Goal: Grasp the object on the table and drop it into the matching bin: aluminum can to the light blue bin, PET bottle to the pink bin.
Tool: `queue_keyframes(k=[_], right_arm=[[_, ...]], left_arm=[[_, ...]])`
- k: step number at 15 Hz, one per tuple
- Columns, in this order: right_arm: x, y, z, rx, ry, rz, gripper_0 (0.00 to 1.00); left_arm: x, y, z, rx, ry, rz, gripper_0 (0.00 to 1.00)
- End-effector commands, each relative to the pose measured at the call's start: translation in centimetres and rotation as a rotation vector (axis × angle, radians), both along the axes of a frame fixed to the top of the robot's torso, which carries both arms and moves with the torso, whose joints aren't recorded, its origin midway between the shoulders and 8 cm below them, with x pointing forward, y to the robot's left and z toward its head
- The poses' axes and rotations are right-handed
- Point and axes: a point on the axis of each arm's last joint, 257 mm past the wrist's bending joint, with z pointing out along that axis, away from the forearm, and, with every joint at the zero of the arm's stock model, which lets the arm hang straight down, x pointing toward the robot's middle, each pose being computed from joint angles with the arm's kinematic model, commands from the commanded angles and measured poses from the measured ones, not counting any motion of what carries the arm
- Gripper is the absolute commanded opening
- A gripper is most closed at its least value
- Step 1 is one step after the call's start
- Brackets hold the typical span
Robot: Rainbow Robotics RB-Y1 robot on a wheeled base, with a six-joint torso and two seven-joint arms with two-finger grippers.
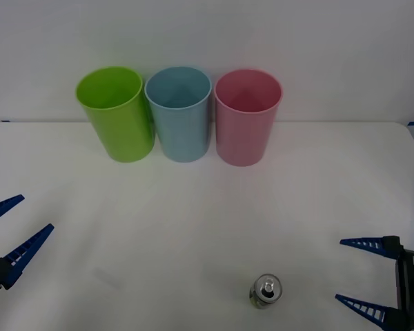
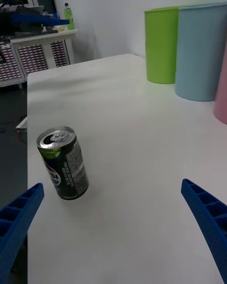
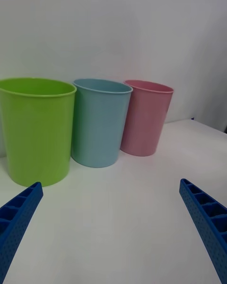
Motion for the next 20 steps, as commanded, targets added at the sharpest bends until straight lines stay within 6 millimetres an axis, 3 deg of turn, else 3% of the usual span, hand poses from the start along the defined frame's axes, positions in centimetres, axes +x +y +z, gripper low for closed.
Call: queue_keyframes(k=[1, 6, 12, 20], right_arm=[[-0.9, 1.6, -1.1, -0.007, 0.012, 0.050, 1.00], [-2.5, 4.7, -3.1, -0.009, 0.041, 0.127, 1.00], [-1.7, 8.7, -5.0, -0.010, 0.029, 0.132, 1.00], [-1.0, 12.0, -6.9, -0.025, 0.026, 0.116, 1.00]], left_arm=[[0.0, 0.0, 0.0, 0.000, 0.000, 0.000, 1.00], [0.0, 0.0, 0.0, 0.000, 0.000, 0.000, 1.00], [0.0, 0.0, 0.0, 0.000, 0.000, 0.000, 1.00], [0.0, 0.0, 0.0, 0.000, 0.000, 0.000, 1.00]])
